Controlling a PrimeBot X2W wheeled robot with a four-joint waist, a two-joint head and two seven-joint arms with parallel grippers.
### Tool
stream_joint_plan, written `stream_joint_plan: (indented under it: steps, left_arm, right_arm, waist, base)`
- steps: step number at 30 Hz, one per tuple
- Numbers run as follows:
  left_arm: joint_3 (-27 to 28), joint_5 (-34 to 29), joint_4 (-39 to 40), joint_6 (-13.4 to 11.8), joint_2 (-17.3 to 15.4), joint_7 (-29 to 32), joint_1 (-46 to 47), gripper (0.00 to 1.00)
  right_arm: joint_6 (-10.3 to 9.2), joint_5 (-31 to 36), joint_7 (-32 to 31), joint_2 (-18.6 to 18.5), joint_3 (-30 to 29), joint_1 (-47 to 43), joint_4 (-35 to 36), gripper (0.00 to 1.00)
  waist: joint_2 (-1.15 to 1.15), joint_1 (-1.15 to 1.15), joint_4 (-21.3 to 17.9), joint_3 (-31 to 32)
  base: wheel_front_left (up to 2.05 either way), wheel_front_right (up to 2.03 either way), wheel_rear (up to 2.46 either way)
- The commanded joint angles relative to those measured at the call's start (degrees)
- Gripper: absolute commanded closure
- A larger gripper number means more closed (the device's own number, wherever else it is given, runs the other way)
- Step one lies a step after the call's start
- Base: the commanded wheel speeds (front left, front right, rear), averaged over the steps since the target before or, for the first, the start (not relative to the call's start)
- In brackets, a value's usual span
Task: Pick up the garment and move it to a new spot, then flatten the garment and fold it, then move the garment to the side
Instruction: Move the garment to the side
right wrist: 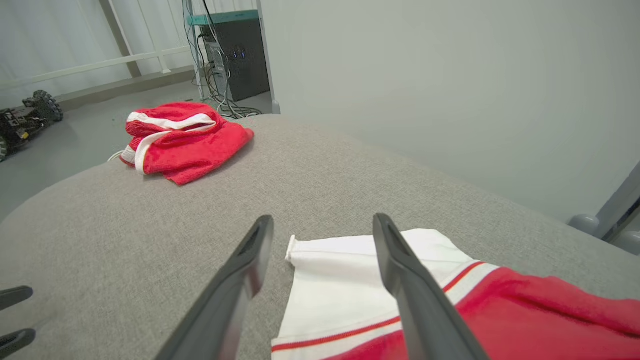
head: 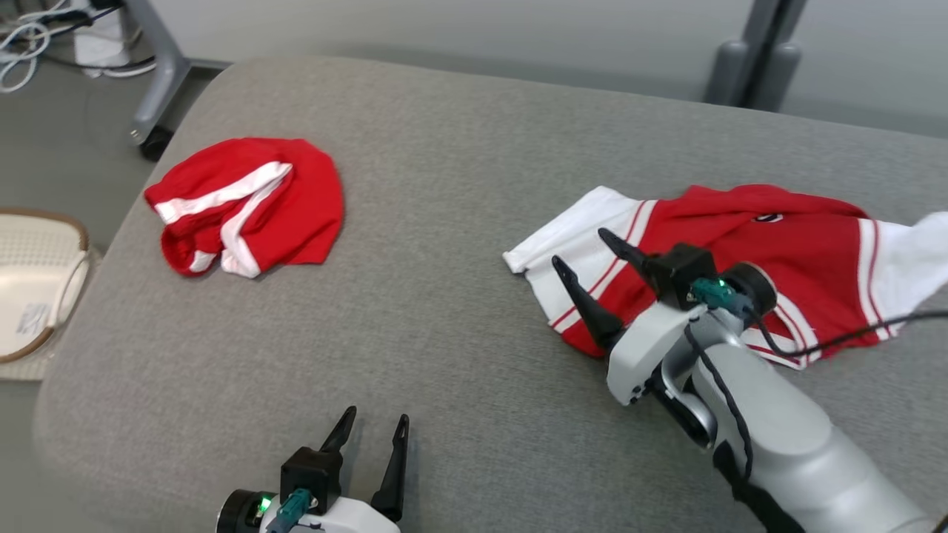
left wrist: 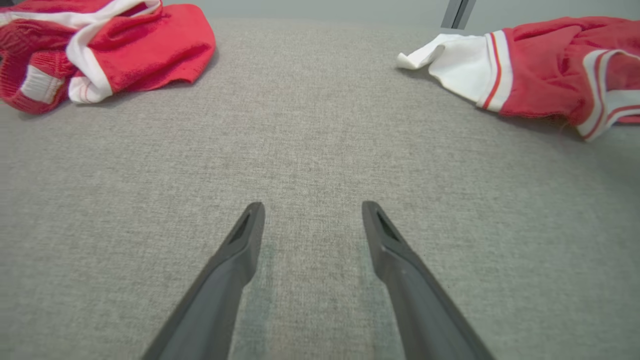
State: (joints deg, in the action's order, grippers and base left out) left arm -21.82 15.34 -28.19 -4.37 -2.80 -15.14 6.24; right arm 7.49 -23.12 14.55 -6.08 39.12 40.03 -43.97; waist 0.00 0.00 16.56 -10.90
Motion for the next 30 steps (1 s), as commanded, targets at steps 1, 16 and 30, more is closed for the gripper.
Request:
stream_joint_plan:
  steps: [1,16,30]
  left_arm:
    - [-0.47,0.62,0.2,-0.43,-0.2,-0.01,0.6,0.0]
    - [-2.88,3.84,1.07,-2.21,-0.19,-0.01,1.18,0.0]
    - [-1.56,2.7,0.59,-1.89,-0.21,-0.01,1.79,0.0]
  right_arm:
    - [0.0,-0.44,-0.77,-0.75,1.34,1.77,-1.9,0.0]
    - [0.0,-4.97,-7.07,-2.85,12.36,9.76,-14.8,0.55]
    - [0.0,-9.36,0.76,-4.52,6.19,18.38,-10.75,1.0]
  waist:
    - [0.0,0.0,3.22,-2.18]
    - [0.0,0.0,9.1,-5.95]
    - [0.0,0.0,5.48,-3.6]
  base:
    - [0.0,0.0,0.0]
    - [0.0,0.0,0.0]
    - [0.0,0.0,0.0]
